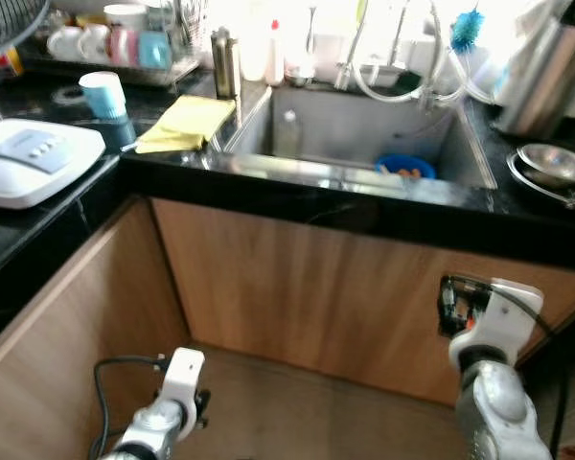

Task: Kitchen organization

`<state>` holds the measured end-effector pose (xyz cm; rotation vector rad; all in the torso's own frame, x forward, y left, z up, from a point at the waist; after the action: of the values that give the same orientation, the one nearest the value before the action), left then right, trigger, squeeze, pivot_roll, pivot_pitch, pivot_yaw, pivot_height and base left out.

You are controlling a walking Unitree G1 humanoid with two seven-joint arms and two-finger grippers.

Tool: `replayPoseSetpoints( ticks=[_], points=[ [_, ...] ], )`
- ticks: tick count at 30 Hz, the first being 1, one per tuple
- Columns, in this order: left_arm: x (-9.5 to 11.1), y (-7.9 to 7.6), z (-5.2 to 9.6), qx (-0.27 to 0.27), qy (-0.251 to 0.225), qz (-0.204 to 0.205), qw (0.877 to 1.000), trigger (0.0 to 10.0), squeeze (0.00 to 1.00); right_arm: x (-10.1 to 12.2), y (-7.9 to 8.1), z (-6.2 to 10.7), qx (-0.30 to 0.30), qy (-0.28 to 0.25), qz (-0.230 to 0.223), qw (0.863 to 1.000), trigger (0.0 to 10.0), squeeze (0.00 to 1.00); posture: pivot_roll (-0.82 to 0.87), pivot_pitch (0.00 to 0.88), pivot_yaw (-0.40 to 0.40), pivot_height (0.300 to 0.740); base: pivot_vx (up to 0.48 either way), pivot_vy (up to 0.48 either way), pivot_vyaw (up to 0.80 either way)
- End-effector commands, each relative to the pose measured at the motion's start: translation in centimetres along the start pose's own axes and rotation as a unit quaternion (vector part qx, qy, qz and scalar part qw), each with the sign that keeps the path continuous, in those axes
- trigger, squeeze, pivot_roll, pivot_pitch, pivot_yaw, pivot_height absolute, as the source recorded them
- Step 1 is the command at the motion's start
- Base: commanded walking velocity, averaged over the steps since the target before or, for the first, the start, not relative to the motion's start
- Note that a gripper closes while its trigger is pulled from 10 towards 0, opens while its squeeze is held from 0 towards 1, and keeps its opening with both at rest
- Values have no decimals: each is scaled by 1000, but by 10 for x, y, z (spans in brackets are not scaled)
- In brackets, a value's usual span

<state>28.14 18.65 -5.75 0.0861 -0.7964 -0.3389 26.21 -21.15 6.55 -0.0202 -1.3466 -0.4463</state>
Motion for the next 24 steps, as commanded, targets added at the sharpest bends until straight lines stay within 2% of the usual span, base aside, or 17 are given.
replayPoseSetpoints(
  ticks=[1, 2, 3, 4, 7, 10, 11, 13, 24],
  points=[
    [-4, -8, 0, -10, 5, -1, 1000, 10000, 0, -23, -11, -3, -15, 32, -8, 999, 10000, 0, 195, 60, -21, 732, 341, 0, 0],
    [-4, -8, 0, -10, 6, -1, 1000, 10000, 0, -38, -17, -2, -24, 54, -11, 998, 10000, 0, 195, 60, -21, 732, 360, 0, 0],
    [-4, -8, 0, -10, 6, -1, 1000, 10000, 0, -38, -17, -2, -24, 54, -11, 998, 10000, 0, 195, 60, -21, 732, 360, 0, 0],
    [-4, -8, 0, -10, 5, -1, 1000, 10000, 0, -60, -25, 1, -39, 86, -23, 995, 10000, 0, 197, 62, -20, 732, 360, 0, 0],
    [-4, -8, 0, -10, 5, -1, 1000, 10000, 0, -66, -27, 2, -43, 94, -28, 994, 10000, 0, 197, 62, -20, 732, 360, 0, 0],
    [-4, -8, 0, -11, 6, 0, 1000, 10000, 0, -114, -39, 10, -69, 173, -46, 981, 10000, 0, 192, 70, -15, 732, 363, 0, 0],
    [-4, -9, 0, -11, 6, 1, 1000, 10000, 0, -130, -44, 15, -82, 197, -66, 975, 10000, 0, 199, 71, -17, 732, 368, 0, 0],
    [-4, -9, 0, -11, 6, 2, 1000, 10000, 0, -135, -46, 18, -87, 205, -78, 972, 10000, 0, 198, 72, -16, 732, 369, 0, 0],
    [-4, -10, 0, -12, 5, 4, 1000, 10000, 0, -160, -48, 22, -91, 240, -69, 964, 10000, 0, 200, 67, -23, 732, 336, 0, 0]
  ],
)
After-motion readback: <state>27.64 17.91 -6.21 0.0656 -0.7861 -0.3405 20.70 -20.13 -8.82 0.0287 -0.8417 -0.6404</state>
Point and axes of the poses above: a point about 5 cm out from each wrist's last joint towards the gripper, its own z axis pointing back from the gripper into the wrist, its own x axis along the axis of the wrist's last joint, y = z × x, the point moved 3 cm from there along -z, pointing out of the wrist towards the gripper, and after that the axes turned 9 degrees about -z, right-handed, at the moved point
